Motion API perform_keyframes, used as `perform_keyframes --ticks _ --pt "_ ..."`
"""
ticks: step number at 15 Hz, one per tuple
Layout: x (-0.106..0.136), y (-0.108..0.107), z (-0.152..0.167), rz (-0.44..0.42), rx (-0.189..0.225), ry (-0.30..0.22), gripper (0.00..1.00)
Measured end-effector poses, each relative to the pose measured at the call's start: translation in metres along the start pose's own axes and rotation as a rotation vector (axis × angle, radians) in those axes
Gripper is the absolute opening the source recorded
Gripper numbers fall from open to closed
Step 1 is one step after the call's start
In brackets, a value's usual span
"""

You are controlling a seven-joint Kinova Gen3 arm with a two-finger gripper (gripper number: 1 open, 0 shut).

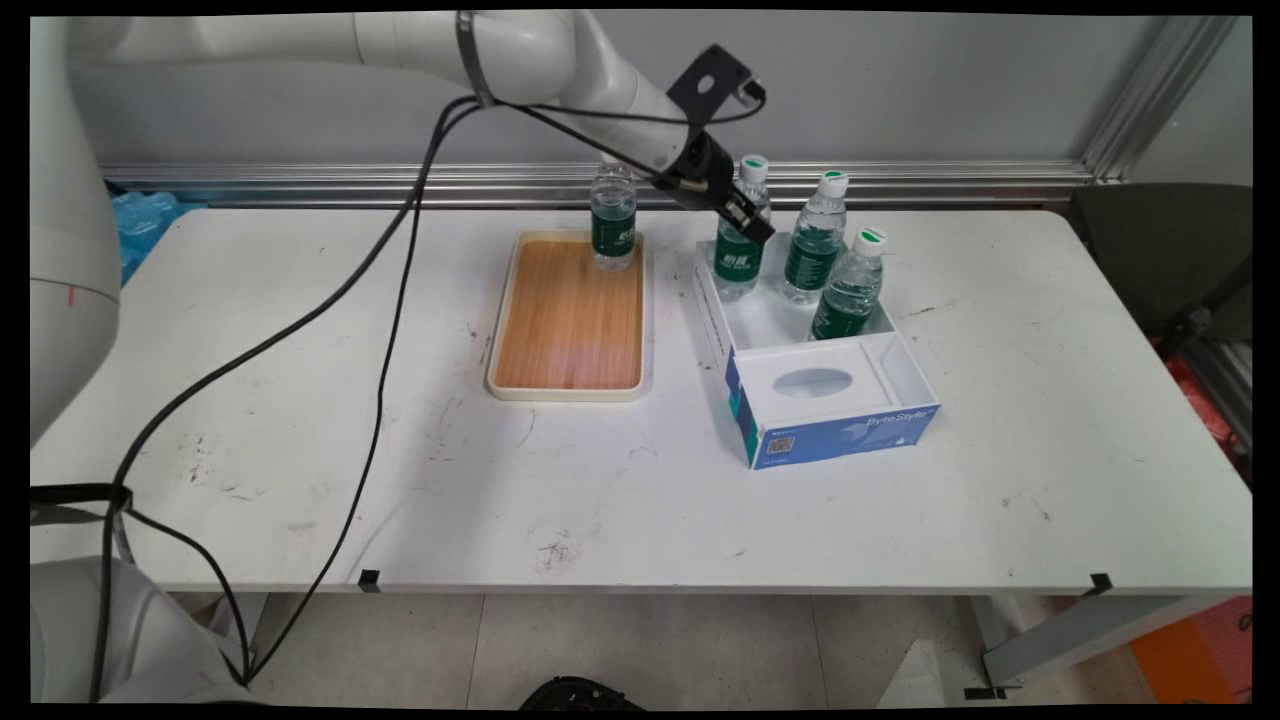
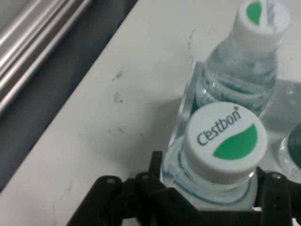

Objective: Place the picked object on the tray

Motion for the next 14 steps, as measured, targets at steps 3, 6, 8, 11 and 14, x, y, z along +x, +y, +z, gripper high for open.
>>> perform_keyframes --ticks 3,6,8,11,14 --pt "0.011 0.0 -0.022 -0.004 -0.008 0.026 0.0" --pt "0.021 0.0 -0.049 -0.005 -0.014 0.044 0.0" --pt "0.027 -0.001 -0.075 -0.001 -0.017 0.051 0.0" --pt "0.029 -0.004 -0.113 0.018 -0.024 0.043 0.0" --pt "0.022 -0.013 -0.146 0.049 -0.03 0.022 0.0"
